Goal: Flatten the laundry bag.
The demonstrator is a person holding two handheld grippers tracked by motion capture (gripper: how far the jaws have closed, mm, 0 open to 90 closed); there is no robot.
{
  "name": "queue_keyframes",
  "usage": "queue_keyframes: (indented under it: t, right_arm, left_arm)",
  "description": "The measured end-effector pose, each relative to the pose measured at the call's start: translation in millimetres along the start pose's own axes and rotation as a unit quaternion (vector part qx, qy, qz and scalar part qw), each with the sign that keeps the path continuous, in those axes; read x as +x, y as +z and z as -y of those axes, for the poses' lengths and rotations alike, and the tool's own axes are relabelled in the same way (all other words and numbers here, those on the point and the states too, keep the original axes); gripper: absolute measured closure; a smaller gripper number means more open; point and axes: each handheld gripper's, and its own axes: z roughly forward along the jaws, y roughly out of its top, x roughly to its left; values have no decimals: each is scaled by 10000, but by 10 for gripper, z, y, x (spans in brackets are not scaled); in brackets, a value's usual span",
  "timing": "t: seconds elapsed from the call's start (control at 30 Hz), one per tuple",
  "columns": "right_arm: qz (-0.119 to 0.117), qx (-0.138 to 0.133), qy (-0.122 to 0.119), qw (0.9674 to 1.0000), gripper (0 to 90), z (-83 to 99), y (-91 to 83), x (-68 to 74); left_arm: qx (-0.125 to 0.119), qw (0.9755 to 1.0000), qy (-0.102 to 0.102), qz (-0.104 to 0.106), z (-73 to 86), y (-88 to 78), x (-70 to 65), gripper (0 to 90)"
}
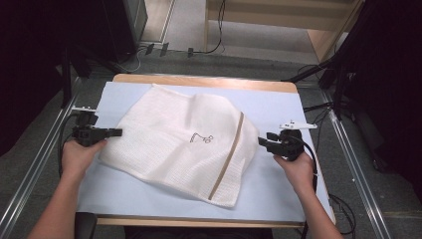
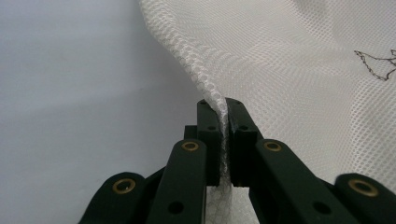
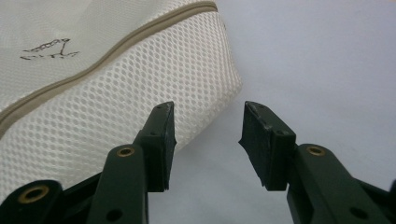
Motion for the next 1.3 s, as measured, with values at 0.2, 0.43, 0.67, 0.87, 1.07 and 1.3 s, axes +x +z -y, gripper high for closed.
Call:
queue_keyframes:
  t: [0.2,0.43,0.67,0.87,1.07,1.3]
  right_arm:
    - [-187,-30,71,9998,405,-99,191,64]
    - [-508,296,185,9981,429,-99,527,158]
    - [-525,440,-51,9976,888,-170,590,248]
    - [-406,-71,-80,9991,900,-337,258,157]
    - [-195,-102,-81,9997,900,-344,-38,11]
    - [-394,473,115,9980,863,-65,83,-34]
  left_arm:
    - [17,9998,-18,-196,96,-97,42,868]
    - [58,9997,-97,-210,153,-102,89,865]
    - [90,9997,-137,-170,167,-95,110,866]
    - [86,9998,-169,68,151,-55,68,866]
    - [-250,9980,32,583,34,-41,-171,868]
    - [94,9999,-105,98,61,-26,-11,873]
